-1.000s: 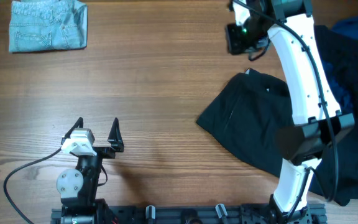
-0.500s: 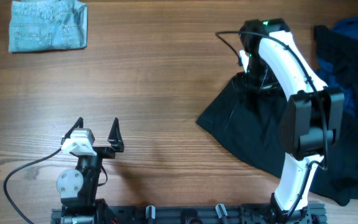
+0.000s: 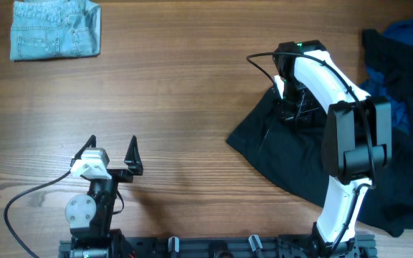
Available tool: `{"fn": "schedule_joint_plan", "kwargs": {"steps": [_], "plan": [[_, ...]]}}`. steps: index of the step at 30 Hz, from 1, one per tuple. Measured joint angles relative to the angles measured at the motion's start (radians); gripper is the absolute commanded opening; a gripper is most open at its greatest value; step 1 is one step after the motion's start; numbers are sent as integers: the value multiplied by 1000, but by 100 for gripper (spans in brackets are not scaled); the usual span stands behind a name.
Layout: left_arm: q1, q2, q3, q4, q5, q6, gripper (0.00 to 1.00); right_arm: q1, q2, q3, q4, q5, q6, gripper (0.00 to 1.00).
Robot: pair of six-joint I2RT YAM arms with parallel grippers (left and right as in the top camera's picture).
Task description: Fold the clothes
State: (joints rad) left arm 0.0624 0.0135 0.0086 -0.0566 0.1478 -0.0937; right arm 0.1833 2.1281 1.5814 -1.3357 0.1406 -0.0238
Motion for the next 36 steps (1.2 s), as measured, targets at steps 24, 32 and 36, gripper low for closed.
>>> {"fn": "schedule_joint_plan", "kwargs": {"steps": [24,32,36], "plan": [[0,0,0,0,0,0,100,85,1,936,-50,-515,76,4],[0,0,0,0,0,0,100,301,5,990,118,-680,137,21],[0,0,0,0,0,0,100,385,32,990,117,-691,150,63]]}}
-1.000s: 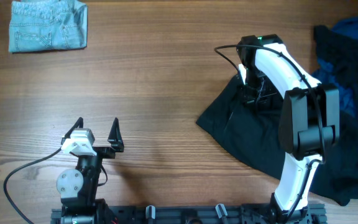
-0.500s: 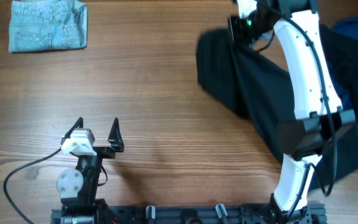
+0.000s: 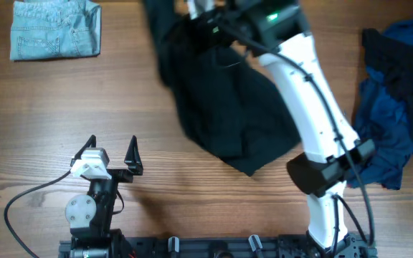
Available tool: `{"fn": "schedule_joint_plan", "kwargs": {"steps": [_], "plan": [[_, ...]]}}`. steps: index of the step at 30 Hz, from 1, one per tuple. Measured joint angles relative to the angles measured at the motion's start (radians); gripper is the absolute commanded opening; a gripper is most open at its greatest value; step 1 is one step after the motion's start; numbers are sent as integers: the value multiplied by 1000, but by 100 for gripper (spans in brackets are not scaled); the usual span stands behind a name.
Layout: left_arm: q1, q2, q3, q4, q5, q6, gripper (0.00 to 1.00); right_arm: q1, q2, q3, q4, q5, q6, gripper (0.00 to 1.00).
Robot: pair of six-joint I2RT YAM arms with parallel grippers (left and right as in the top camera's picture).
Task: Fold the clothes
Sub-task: 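Swing the lifted trousers left and lay them flat at table center, then raise the left gripper and reach toward the trousers' left corner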
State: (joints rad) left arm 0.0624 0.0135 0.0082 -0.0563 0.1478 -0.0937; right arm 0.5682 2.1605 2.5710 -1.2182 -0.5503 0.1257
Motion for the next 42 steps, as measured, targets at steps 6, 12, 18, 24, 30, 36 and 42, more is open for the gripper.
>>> {"fn": "schedule_joint_plan", "kwargs": {"steps": [6,12,18,24,30,36,42], "plan": [[0,0,0,0,0,0,100,37,70,-1,-22,-7,9,79],[0,0,0,0,0,0,100,0,77,-1,-10,-6,39,88],[0,0,0,0,0,0,100,-101,77,-1,-39,106,81,99],[0,0,0,0,0,0,100,-231,77,-1,-102,294,95,100],[0,0,0,0,0,0,100,-359,77,-1,-114,357,159,100],[0,0,0,0,0,0,100,-496,77,-1,-95,377,230,100],[0,0,0,0,0,0,100,-536,77,-1,-9,383,246,100]]}}
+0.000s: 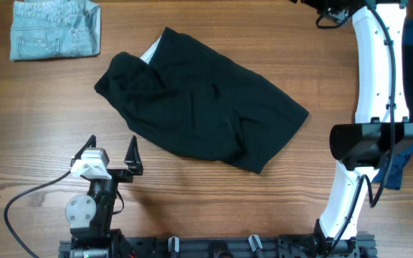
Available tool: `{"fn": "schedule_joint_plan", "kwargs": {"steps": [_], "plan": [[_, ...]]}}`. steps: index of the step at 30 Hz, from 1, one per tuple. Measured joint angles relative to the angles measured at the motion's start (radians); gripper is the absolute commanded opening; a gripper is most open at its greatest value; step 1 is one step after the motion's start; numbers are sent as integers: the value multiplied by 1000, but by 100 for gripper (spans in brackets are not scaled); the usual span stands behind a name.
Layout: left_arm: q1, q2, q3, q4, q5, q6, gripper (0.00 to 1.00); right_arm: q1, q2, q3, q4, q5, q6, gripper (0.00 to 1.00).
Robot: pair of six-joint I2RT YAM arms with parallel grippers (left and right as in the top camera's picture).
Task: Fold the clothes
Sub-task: 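Raise the left gripper and reach toward the trousers' left corner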
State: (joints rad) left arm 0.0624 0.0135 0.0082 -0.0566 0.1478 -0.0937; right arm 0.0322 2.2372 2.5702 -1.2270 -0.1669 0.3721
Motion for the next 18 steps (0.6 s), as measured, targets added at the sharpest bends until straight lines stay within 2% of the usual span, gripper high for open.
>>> {"fn": "schedule_joint_plan", "kwargs": {"steps": [7,13,18], "plan": [[0,0,-2,58,-19,-10,100,0,0,0,86,0,-2,100],[2,0,0,371,-16,-69,100,-3,0,0,92,0,-6,100],[44,45,79,370,-3,-69,100,-5,0,0,110,11,-33,100]]}}
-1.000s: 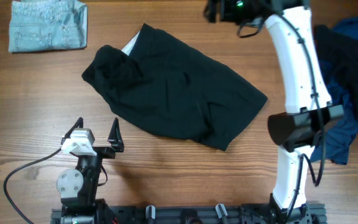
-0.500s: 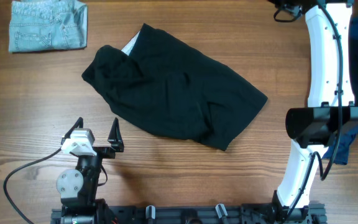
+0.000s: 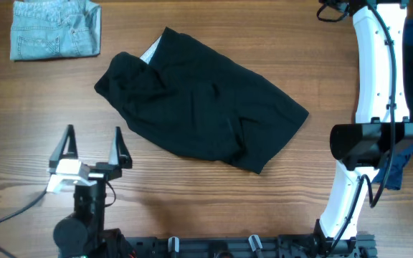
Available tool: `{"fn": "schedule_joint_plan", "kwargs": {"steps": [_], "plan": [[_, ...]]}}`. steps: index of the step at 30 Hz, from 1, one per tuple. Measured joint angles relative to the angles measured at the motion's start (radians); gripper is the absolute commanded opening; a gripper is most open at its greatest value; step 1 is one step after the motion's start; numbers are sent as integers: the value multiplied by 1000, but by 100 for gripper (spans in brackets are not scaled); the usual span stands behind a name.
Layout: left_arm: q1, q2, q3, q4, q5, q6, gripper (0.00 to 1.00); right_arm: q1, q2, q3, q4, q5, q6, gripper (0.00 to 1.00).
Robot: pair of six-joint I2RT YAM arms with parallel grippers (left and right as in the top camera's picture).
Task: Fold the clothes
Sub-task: 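Raise the left gripper and reach toward the trousers' left corner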
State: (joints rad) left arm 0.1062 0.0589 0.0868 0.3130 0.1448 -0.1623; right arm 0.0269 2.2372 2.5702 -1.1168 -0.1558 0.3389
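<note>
A black garment (image 3: 199,107) lies crumpled and partly spread across the middle of the table, a pale label showing at its upper left edge. My left gripper (image 3: 92,143) stands open just below and left of it, touching nothing. My right arm (image 3: 375,64) reaches up along the right side, and its gripper is past the top edge, out of view.
Folded light-blue jeans (image 3: 54,29) sit in the far left corner. A heap of blue and dark clothes lies at the right edge, partly behind the right arm. The wooden table (image 3: 34,100) stretches bare between jeans and left gripper.
My left gripper has shifted to the left and slightly farther from the table's front edge, still open. The right arm's end has slipped a little further off the top edge. The black garment has not moved.
My right gripper was down on the black garment beside the heap at the right. Then it held the garment hanging at the top middle. Then the garment lay in the middle and the right arm had withdrawn to the top right corner. Now the left gripper has shifted left.
</note>
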Motion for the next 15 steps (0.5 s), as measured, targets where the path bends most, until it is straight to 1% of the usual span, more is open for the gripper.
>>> {"fn": "schedule_joint_plan", "kwargs": {"steps": [3,4,5,7,9,11,12,13,15], "plan": [[31,99,129,-34,47,0,100,0,0,0,28,7,-4,100],[33,111,145,-40,50,0,100,0,0,0,43,8,-4,100],[46,213,264,-67,89,1,100,0,0,0,65,9,-5,100],[53,317,384,-72,121,19,100,0,0,0,85,10,-7,100],[54,445,520,7,148,55,100,0,0,0,112,11,-8,100],[54,533,622,85,165,75,100,0,0,0,123,11,-8,100],[54,562,661,98,172,81,100,0,0,0,125,11,-8,100],[54,587,700,95,182,87,100,0,0,0,125,11,-9,100],[54,669,837,-35,231,98,100,0,0,0,129,11,-11,100]]}}
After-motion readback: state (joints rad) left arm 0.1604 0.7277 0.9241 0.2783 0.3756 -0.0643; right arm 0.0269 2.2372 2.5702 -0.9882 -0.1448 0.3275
